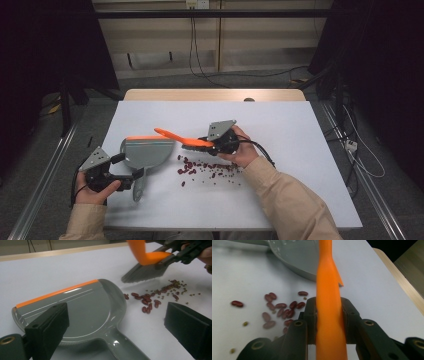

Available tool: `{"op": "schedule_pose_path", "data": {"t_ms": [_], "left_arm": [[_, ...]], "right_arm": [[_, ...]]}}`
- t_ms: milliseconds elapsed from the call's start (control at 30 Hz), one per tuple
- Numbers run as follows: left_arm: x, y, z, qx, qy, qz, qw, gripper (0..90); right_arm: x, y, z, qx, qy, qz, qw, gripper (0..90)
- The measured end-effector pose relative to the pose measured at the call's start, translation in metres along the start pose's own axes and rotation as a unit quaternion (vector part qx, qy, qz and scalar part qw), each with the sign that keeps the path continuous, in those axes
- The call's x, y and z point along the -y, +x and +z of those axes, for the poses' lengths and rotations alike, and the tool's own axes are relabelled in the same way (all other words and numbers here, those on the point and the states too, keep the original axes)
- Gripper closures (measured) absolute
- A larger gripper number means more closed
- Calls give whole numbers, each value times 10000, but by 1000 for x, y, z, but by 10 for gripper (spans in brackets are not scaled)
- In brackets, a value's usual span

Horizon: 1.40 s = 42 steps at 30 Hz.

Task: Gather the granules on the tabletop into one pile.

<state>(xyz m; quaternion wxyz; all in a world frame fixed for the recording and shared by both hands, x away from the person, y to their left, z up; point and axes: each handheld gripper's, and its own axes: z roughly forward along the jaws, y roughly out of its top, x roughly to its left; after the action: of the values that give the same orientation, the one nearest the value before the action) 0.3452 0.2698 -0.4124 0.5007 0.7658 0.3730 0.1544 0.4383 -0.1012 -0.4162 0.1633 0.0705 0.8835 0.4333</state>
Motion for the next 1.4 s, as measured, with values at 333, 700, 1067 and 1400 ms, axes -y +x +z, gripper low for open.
{"op": "schedule_pose_path", "data": {"t_ms": [333,700,1067,1400], "left_arm": [[1,2,-1,-33,-6,-8,10000,56],[0,0,-1,-22,-16,1,10000,56],[-1,0,-1,-23,-37,-6,10000,56],[-1,-2,0,16,-24,22,10000,56]], "right_arm": [[-4,12,18,-361,257,-264,9987,713],[-2,23,2,-145,148,-18,9998,715],[-18,32,-22,605,-405,1759,9817,715],[-23,60,-22,868,-588,2935,9502,715]]}}
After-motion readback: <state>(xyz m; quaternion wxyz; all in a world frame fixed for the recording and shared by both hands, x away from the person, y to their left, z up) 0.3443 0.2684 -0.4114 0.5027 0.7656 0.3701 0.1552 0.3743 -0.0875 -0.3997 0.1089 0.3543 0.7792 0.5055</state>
